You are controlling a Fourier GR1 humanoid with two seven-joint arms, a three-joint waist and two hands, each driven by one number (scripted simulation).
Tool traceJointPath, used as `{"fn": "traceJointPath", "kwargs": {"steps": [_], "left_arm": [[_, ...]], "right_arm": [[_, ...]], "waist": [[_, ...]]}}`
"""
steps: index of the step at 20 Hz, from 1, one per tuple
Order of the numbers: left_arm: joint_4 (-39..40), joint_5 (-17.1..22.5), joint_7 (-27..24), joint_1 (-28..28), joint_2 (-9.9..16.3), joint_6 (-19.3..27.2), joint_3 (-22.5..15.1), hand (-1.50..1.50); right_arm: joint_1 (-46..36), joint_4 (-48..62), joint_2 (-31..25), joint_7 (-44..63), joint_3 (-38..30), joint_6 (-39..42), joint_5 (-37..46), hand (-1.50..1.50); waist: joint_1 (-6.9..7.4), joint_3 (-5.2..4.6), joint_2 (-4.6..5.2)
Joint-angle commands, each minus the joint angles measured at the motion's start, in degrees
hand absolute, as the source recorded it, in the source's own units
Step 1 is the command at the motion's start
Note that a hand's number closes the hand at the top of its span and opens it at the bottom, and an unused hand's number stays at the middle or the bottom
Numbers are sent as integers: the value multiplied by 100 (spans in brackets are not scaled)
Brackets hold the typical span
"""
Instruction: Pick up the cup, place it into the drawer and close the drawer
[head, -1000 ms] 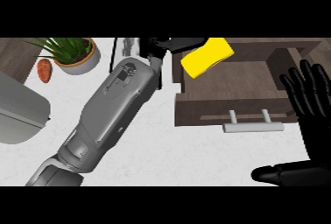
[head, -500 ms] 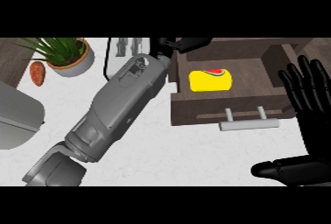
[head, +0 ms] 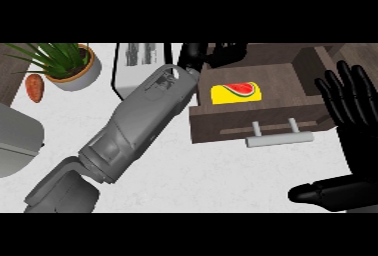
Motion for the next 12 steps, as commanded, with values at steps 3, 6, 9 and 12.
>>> {"fn": "traceJointPath", "kwargs": {"steps": [3,6,9,12], "left_arm": [[253,60,179,-156,0,243,-667,-150],[379,155,336,-315,0,375,-754,-150],[-55,478,180,-63,0,665,-893,-150],[-197,763,-154,-9,0,350,-749,-150]], "right_arm": [[-237,241,82,-198,169,-9,199,-150],[-80,9,73,-145,102,9,59,-150],[-434,200,49,37,61,11,-142,-150],[-107,122,290,-232,362,-5,99,-150]], "waist": [[-64,2,45],[-183,3,56],[-227,1,74],[-118,-3,43]]}}
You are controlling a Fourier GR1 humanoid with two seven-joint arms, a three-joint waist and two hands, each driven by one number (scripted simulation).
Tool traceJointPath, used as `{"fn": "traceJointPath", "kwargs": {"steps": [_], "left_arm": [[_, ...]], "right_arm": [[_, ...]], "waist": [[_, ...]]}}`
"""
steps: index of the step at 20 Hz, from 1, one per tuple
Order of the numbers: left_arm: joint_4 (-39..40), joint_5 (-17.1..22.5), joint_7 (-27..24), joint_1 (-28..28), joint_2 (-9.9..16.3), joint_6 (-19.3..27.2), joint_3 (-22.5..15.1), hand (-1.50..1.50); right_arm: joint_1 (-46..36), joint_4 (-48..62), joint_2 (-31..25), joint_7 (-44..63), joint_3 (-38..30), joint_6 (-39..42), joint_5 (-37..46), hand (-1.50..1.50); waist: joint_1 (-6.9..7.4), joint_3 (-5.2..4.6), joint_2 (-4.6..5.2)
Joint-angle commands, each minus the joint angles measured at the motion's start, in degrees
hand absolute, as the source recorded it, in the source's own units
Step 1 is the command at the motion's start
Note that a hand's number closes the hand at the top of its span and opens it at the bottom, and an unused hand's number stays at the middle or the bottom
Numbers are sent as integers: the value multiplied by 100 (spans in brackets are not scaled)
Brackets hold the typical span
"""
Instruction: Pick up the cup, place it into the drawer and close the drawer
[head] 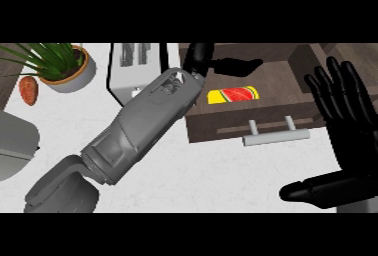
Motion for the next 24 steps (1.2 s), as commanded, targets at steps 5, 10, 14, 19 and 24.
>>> {"fn": "traceJointPath", "kwargs": {"steps": [5,10,14,19,24], "left_arm": [[-348,633,-1052,212,-1,-469,401,-150],[-310,832,-953,83,-1,-932,803,-150],[-1195,720,-715,726,238,-523,806,-150],[-2059,874,-469,1256,820,-558,975,-150],[-3250,888,-43,2176,1418,-392,1026,-150]], "right_arm": [[31,-240,-75,418,-209,40,-573,-150],[113,-607,-335,596,-438,206,-938,-150],[544,-661,-425,328,-317,537,-721,150],[524,-554,-917,287,-142,909,62,150],[729,-747,-1196,374,-190,1126,286,150]], "waist": [[267,-10,-66],[475,-10,-122],[675,-11,-187],[863,-16,-225],[833,-13,-223]]}}
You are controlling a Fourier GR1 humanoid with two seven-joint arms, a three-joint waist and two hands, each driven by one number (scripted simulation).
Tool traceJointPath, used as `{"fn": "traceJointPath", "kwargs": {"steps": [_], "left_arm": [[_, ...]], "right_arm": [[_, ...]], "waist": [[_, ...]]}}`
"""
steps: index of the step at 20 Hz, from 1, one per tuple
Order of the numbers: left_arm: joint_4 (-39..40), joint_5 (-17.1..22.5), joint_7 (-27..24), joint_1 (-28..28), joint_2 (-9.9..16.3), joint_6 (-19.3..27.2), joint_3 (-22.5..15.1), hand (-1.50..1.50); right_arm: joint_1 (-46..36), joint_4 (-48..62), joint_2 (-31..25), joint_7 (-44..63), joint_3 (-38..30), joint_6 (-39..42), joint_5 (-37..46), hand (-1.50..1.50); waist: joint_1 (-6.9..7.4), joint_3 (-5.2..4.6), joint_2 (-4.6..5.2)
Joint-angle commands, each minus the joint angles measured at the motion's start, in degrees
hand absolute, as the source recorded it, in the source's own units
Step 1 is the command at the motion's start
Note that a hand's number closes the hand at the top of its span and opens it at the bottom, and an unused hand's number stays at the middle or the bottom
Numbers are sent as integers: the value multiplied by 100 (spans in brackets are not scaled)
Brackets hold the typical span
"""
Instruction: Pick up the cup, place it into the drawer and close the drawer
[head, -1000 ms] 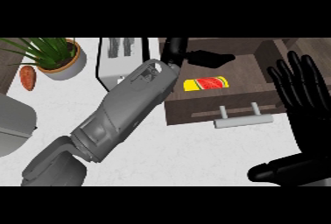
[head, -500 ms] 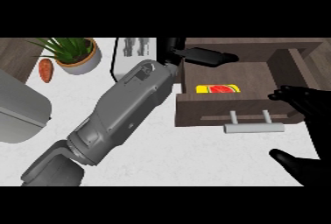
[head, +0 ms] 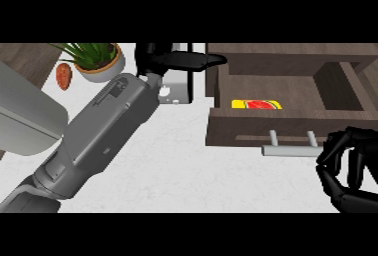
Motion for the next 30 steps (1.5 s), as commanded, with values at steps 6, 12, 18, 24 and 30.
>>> {"fn": "traceJointPath", "kwargs": {"steps": [6,12,18,24,30], "left_arm": [[-2340,54,308,2278,1106,16,52,-150],[-3022,121,460,3108,1720,-430,496,-150],[-3588,325,174,4243,2059,-1140,643,-150],[-3732,219,-36,4885,2115,-1537,908,-150],[-3917,361,104,5369,2426,-2132,1651,-150]], "right_arm": [[157,401,-9,-315,449,5,1333,150],[-245,897,-19,-598,881,-173,2418,150],[-201,1449,-600,-1471,1430,-269,3952,150],[-637,2911,-195,-1966,2092,-1115,5173,150],[-1291,4319,-87,-2230,1762,-1269,5377,-150]], "waist": [[110,2,12],[5,1,53],[81,2,53],[2,4,71],[-44,3,64]]}}
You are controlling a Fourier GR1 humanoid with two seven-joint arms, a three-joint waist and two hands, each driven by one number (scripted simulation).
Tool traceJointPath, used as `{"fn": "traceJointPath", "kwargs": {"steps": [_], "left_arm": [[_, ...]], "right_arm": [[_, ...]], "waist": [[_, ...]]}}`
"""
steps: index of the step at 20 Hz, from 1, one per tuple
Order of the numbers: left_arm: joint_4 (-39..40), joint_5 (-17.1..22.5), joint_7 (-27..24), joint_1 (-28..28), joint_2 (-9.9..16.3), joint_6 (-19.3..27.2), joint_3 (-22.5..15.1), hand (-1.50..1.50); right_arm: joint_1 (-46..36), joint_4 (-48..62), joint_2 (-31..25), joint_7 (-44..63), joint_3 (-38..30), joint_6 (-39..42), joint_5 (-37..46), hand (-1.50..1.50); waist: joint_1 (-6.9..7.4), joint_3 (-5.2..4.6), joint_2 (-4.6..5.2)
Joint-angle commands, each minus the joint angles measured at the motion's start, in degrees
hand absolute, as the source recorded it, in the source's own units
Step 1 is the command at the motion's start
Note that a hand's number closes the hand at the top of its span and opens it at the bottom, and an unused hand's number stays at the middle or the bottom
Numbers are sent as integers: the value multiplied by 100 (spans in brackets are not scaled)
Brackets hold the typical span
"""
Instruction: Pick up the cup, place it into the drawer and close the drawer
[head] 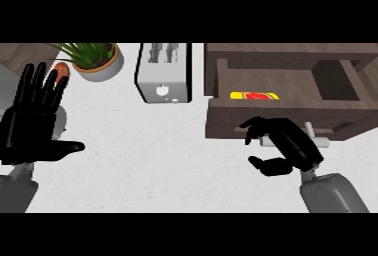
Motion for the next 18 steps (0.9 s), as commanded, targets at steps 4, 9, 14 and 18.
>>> {"fn": "traceJointPath", "kwargs": {"steps": [4,9,14,18], "left_arm": [[138,-91,-264,658,-62,-819,403,-150],[-184,10,331,650,31,-773,852,-150],[466,-448,-314,620,-530,-1181,647,-150],[-68,-354,49,865,-367,-1090,840,-150]], "right_arm": [[-944,1822,77,-454,-192,-266,529,-150],[-1471,3235,537,-807,-306,-817,799,-150],[-2365,4763,375,-1537,-875,-965,619,-150],[-3042,5597,245,-1836,-1235,-745,430,-150]], "waist": [[-25,-1,6],[-13,2,4],[4,2,37],[43,5,26]]}}
